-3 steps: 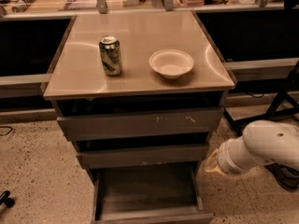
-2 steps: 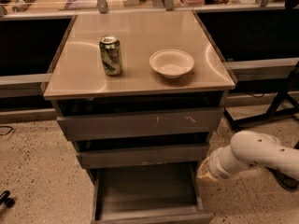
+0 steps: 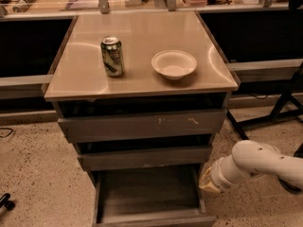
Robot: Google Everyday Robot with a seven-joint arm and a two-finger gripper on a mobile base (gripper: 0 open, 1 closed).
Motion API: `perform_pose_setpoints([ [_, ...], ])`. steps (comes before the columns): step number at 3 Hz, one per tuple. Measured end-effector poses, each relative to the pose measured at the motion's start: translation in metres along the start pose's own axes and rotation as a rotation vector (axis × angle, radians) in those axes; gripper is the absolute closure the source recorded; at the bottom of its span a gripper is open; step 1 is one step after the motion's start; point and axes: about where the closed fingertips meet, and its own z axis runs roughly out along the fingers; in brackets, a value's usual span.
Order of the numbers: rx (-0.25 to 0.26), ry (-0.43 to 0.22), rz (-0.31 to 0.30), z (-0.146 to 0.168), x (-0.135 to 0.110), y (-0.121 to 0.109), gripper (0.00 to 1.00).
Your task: Close bottom drawer
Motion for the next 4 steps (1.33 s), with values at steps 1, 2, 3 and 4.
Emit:
perform_pose_setpoints([
  [1,-0.021,0.011,-0.010,0.016,0.013,0.007,1.00],
  [2,-0.085,0.012,0.025,0.055,0.038,0.027,1.00],
  [3,-0.157,0.001,0.068,0.101,0.065,0.051,1.00],
  [4,-0.219,-0.035,0.080,0.151,0.081,0.068,1.00],
])
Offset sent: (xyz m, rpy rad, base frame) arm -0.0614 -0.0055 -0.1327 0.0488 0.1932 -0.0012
